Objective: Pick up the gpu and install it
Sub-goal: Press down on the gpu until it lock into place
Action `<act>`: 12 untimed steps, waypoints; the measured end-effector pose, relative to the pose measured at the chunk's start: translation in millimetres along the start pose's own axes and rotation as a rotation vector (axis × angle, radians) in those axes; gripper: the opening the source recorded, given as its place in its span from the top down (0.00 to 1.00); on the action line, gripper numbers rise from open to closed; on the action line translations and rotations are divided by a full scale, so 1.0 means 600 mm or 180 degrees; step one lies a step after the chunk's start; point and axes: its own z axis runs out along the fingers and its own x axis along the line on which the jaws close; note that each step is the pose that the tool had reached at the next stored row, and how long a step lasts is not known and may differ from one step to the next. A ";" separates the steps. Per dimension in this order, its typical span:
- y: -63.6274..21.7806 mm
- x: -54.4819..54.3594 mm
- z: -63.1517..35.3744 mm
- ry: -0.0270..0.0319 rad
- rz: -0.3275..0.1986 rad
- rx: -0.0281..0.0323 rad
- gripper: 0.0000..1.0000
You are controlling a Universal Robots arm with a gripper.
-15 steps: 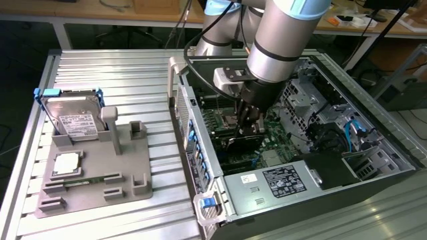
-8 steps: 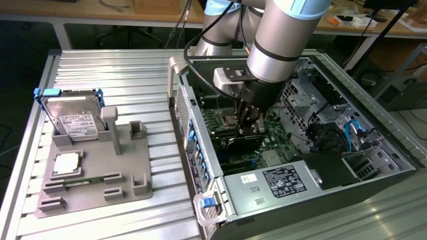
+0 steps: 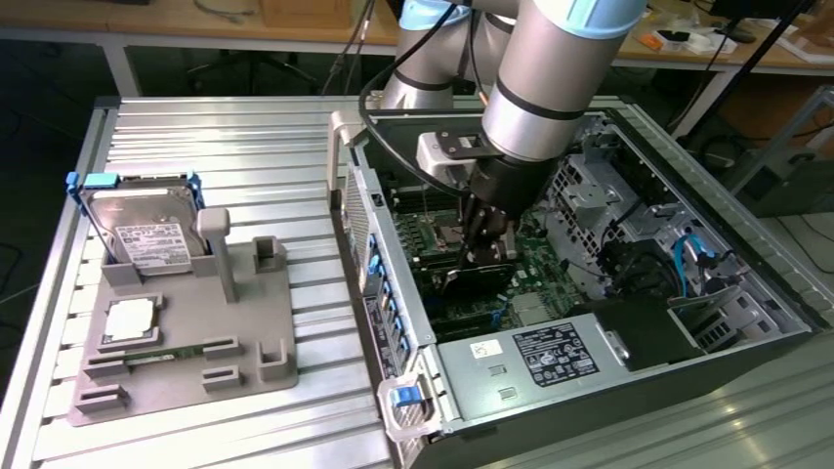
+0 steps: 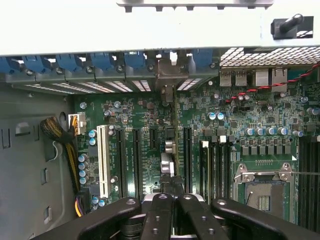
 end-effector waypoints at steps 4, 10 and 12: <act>0.009 0.000 0.003 0.0000 0.0000 0.0000 0.89; 0.010 -0.001 0.013 0.0000 0.0000 0.0000 0.89; 0.010 -0.001 0.019 0.0001 0.0000 0.0000 0.89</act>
